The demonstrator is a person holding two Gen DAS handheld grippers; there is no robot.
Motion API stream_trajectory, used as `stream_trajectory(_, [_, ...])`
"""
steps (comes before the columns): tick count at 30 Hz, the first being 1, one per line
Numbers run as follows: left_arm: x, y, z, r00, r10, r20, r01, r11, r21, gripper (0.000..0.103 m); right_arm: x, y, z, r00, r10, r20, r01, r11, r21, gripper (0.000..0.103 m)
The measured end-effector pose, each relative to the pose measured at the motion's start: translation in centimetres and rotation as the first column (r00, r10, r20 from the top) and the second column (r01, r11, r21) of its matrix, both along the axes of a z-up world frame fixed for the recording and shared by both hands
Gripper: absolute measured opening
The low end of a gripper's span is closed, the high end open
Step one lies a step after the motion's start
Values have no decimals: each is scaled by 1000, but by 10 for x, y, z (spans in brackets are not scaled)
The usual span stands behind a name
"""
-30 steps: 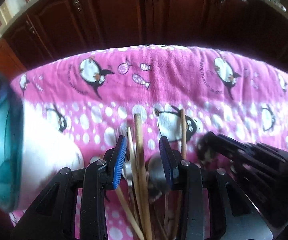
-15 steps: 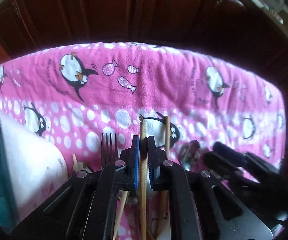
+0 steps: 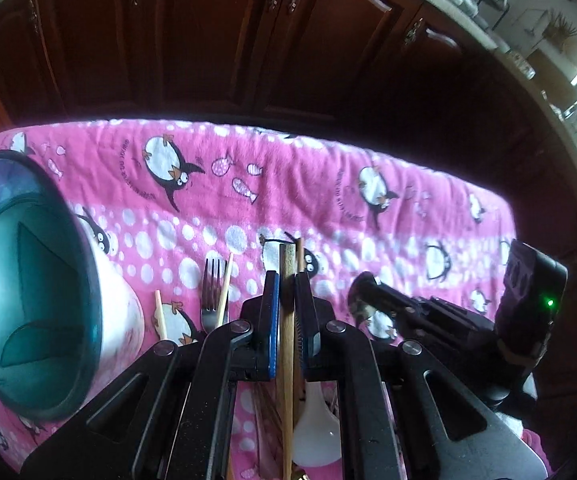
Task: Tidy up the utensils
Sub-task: 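Lift the chopsticks with both tools toward the white utensil holder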
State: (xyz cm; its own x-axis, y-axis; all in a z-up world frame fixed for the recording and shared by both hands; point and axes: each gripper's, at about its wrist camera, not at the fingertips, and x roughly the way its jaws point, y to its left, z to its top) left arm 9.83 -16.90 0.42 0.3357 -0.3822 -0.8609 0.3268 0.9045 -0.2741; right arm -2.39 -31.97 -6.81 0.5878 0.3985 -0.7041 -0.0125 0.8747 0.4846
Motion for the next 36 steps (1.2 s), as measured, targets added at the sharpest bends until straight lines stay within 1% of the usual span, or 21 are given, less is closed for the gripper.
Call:
stream_trajectory(2, [-12,14,13,1000,-8,12,8,1000,-24,6,-10,-5,14,1000,-9,23,9,1000,-12,2])
stream_trajectory(4, [-18,15,19,1000,-8,26,9,999,-38,6,-17,-8,29,999,-15,48,16,999,-31,2])
stream_trajectory(6, [-26,22,31,999,-3,43,6,998,-59,6,-25,-9,45,997,-13,77,18,998,-58,2])
stream_trajectory(9, [-34,23,44,997,5,79,1,997,-82,6,-38,-5,72,991,-10,130,23,995,-102,2])
stream_trajectory(14, [-49,50,78,990,22,139,-4,991,-132,6,-48,2,113,979,-4,203,33,990,-139,2])
stream_trajectory(18, [-57,67,99,984,41,176,-11,986,-166,6,-49,13,147,965,3,262,36,989,-143,2])
stream_trajectory(23, [-60,97,141,969,77,235,-25,976,-218,6,-37,41,185,942,25,334,26,989,-148,2])
stream_trajectory(26, [-60,119,171,953,102,284,-33,970,-239,6,-25,58,208,926,42,374,13,989,-145,2])
stream_trajectory(30, [-55,145,203,927,142,346,-61,970,-234,6,-2,87,230,907,60,417,7,987,-159,2])
stream_trajectory(31, [-54,154,211,916,158,369,-77,972,-224,6,4,95,234,902,61,427,10,987,-163,2])
stream_trajectory(34, [-47,172,216,887,197,418,-131,974,-182,6,23,120,237,892,60,448,29,981,-190,2])
stream_trajectory(36, [-40,181,209,874,225,430,-170,972,-161,6,36,138,233,887,63,457,45,974,-222,2])
